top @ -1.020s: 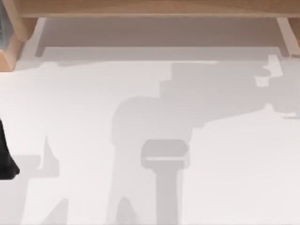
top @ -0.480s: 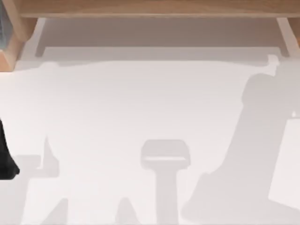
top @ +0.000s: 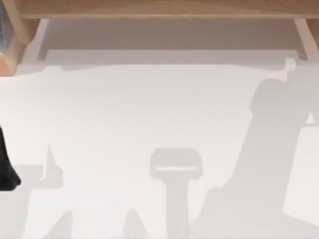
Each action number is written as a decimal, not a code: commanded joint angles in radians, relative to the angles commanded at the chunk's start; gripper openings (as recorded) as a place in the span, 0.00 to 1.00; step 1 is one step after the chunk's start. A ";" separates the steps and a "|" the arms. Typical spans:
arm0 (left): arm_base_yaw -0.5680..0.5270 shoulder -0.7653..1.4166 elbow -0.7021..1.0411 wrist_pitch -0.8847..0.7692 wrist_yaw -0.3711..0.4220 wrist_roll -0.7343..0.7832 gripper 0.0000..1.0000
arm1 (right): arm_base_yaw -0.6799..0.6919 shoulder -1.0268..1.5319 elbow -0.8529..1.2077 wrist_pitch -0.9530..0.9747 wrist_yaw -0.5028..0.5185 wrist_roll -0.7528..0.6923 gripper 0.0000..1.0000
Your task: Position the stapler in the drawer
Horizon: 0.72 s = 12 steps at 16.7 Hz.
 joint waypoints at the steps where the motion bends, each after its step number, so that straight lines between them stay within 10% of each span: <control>1: 0.000 0.000 0.000 0.000 0.000 0.000 1.00 | -0.003 -0.032 0.015 -0.002 0.004 0.019 0.00; 12: 0.000 0.000 0.000 0.000 0.000 0.000 1.00 | -0.007 -0.103 0.000 0.015 0.023 0.056 0.00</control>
